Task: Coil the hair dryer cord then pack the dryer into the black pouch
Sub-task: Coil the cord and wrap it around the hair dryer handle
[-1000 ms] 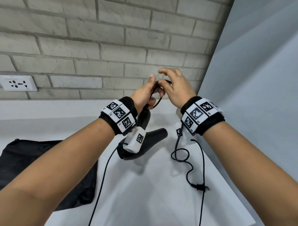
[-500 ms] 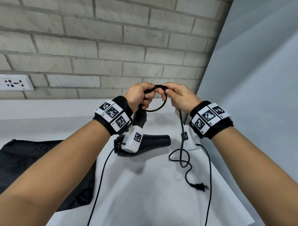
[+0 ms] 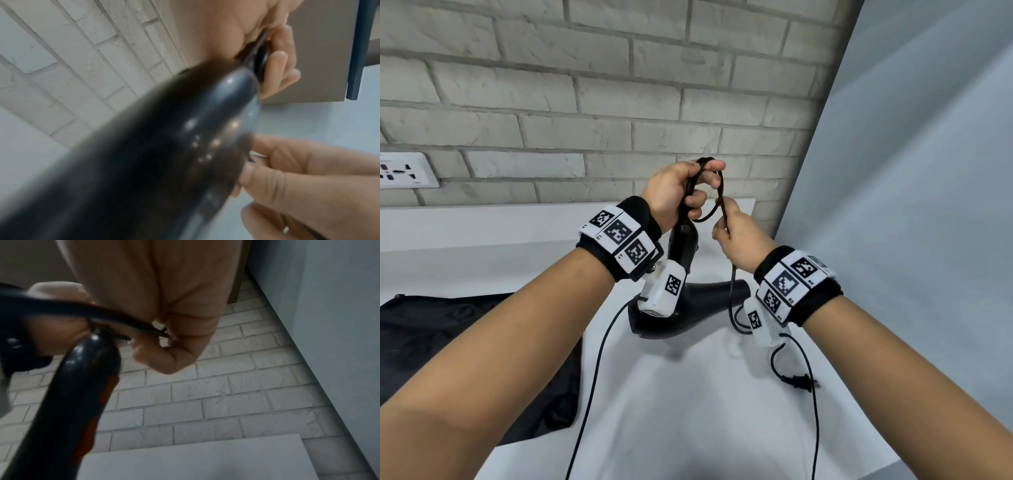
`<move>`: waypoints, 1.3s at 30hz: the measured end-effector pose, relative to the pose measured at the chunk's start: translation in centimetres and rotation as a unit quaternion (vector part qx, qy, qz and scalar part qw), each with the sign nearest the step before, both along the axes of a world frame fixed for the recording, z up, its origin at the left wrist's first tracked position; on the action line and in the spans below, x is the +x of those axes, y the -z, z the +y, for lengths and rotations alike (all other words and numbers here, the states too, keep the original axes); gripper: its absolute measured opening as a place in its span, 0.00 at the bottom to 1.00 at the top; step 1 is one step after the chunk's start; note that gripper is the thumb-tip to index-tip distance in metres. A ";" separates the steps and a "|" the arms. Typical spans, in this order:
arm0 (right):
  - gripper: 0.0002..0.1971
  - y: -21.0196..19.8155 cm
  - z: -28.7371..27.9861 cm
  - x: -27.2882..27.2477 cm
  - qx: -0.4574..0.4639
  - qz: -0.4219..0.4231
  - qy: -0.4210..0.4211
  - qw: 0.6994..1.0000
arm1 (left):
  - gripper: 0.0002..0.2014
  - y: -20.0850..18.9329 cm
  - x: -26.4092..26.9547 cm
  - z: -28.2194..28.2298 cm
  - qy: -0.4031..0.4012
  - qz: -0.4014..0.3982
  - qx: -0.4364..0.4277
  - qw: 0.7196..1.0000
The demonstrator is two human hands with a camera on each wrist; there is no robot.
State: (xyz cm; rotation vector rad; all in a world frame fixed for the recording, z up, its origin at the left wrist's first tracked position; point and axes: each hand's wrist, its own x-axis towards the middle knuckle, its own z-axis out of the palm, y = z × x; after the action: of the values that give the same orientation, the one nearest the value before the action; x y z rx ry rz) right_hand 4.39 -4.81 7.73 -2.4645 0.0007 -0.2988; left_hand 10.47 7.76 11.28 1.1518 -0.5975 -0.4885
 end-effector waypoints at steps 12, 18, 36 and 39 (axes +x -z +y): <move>0.10 3.4 1.6 -4.2 -0.053 -0.055 -0.021 0.997 | 0.06 0.0 0.5 -0.7 -0.179 -0.019 -0.056 0.982; 0.21 1.5 0.8 -4.6 -0.167 -0.186 -0.067 0.966 | 0.12 0.9 0.4 -0.8 -0.190 -0.103 -0.006 0.976; 0.11 -4.9 -0.4 1.3 0.063 -0.139 -0.049 0.987 | 0.29 0.0 -1.2 -0.2 -0.079 -0.142 0.101 0.981; 0.10 -4.5 -1.0 0.9 0.120 -0.123 -0.096 0.980 | 0.26 -0.5 -1.5 0.0 -0.082 -0.129 0.096 0.984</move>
State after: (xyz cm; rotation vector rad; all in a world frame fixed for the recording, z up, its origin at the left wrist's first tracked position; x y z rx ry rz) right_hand 5.33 -5.82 12.24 -2.1562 -0.2888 -0.4859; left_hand 8.99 7.75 11.76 1.4495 -0.6825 -0.2611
